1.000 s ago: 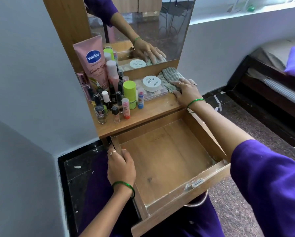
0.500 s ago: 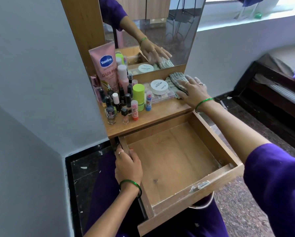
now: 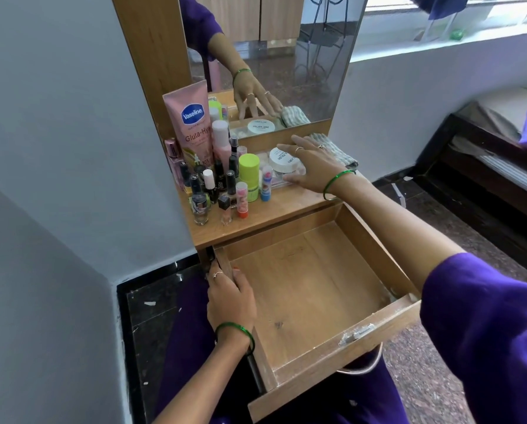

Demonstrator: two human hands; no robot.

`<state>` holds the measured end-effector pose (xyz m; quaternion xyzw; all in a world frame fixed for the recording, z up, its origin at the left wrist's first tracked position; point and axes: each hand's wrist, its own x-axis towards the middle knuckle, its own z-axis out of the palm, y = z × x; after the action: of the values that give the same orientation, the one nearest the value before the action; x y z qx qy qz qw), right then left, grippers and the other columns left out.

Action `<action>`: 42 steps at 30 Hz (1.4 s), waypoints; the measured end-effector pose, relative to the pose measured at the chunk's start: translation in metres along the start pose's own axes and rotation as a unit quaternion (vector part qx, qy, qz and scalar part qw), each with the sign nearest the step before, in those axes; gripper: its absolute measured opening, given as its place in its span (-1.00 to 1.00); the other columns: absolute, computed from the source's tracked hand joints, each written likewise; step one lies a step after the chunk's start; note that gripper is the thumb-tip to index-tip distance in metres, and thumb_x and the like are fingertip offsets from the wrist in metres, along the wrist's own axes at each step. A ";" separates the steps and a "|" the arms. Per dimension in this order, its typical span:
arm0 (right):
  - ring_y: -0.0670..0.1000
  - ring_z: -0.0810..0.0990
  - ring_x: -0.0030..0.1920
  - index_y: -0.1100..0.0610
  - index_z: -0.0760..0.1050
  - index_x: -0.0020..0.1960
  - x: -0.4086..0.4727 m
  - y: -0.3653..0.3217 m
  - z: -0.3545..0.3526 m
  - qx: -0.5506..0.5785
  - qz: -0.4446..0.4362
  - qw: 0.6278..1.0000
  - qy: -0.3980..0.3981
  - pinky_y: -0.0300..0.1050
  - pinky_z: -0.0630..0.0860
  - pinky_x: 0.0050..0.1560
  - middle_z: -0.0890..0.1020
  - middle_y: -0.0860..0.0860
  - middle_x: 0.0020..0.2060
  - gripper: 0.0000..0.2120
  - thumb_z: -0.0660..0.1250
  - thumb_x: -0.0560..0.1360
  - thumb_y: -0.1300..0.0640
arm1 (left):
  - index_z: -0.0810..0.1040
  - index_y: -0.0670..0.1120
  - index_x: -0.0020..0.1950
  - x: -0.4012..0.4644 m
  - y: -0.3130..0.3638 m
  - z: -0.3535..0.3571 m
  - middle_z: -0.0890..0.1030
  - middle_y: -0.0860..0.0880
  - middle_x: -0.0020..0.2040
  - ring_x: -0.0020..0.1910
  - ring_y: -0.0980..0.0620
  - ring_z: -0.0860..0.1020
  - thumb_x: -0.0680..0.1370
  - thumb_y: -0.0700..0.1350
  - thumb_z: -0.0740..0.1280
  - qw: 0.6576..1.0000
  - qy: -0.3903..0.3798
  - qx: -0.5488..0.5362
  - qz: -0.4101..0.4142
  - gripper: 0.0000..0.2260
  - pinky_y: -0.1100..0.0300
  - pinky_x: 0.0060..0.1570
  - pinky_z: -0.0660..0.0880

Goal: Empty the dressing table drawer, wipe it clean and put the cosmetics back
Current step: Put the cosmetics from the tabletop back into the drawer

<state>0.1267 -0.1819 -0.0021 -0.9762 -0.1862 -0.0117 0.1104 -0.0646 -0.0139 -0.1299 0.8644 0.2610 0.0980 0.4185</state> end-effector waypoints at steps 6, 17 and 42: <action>0.14 -0.06 0.53 -0.10 0.09 0.50 -0.004 0.004 0.009 -0.054 -0.024 0.998 -0.011 0.21 -0.04 0.49 -0.01 0.02 0.54 -0.29 0.36 0.46 -0.09 | 0.37 -0.13 0.28 0.002 -0.003 0.002 0.56 -0.08 -0.02 -0.19 -0.03 0.57 0.60 0.00 0.12 1.000 -0.001 -0.010 0.007 -0.68 0.09 -0.31 0.51; 0.14 0.00 0.52 -0.09 0.07 0.51 0.006 0.009 0.017 -0.070 -0.048 0.996 -0.002 0.14 0.01 0.49 0.01 0.02 0.54 -0.33 0.30 0.50 -0.09 | 0.35 -0.12 0.33 0.001 0.000 -0.001 0.56 -0.05 0.03 -0.15 -0.03 0.57 0.61 -0.04 0.13 1.000 0.005 -0.020 0.022 -0.68 0.08 -0.28 0.53; 0.01 0.42 0.03 0.09 0.40 0.21 0.014 0.001 0.003 0.214 0.095 0.963 0.129 -0.20 0.31 -0.06 0.49 0.10 0.14 -0.57 0.41 0.38 0.06 | 0.37 -0.12 0.25 0.003 -0.002 0.001 0.54 -0.05 -0.04 -0.18 -0.03 0.56 0.61 -0.02 0.13 1.000 -0.015 -0.005 -0.007 -0.72 0.14 -0.35 0.44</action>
<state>0.1402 -0.1769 -0.0045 -0.9331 -0.0746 -0.0872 0.3408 -0.0628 -0.0120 -0.1318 0.8619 0.2603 0.0833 0.4272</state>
